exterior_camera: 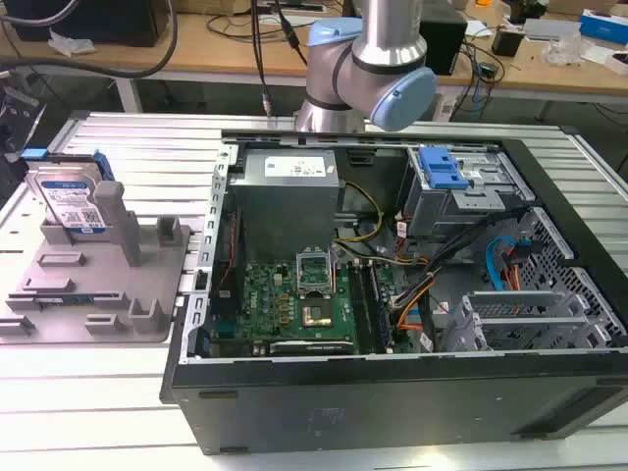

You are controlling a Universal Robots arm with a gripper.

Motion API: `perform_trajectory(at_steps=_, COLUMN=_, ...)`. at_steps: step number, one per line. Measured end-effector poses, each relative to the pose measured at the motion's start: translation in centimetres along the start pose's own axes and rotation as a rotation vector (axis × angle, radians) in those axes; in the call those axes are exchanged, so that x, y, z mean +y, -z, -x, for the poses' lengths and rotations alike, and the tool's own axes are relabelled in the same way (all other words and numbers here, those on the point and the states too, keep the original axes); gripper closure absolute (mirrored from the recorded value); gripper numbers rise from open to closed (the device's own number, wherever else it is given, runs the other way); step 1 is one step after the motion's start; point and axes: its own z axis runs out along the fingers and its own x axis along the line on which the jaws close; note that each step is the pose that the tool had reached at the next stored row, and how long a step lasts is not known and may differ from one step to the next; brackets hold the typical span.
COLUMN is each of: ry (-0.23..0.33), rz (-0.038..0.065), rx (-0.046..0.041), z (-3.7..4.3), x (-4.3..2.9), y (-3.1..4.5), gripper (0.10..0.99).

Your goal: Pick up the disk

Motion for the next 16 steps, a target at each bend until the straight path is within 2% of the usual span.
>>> perform_trajectory(at_steps=10, ry=0.000, rz=0.000, rx=0.0000, z=0.00, x=0.00, y=0.00, gripper=0.980)
perform_trajectory(at_steps=13, ry=0.000, rz=0.000, rx=0.0000, z=0.00, x=0.30, y=-0.01, gripper=0.980)
perform_trajectory(at_steps=15, ry=0.000, rz=-0.001, rx=-0.0001, z=0.00, x=0.98, y=-0.03, gripper=0.980)
perform_trajectory(at_steps=16, ry=0.001, rz=-0.010, rx=0.0001, z=0.00, x=2.75, y=-0.05, gripper=0.980)
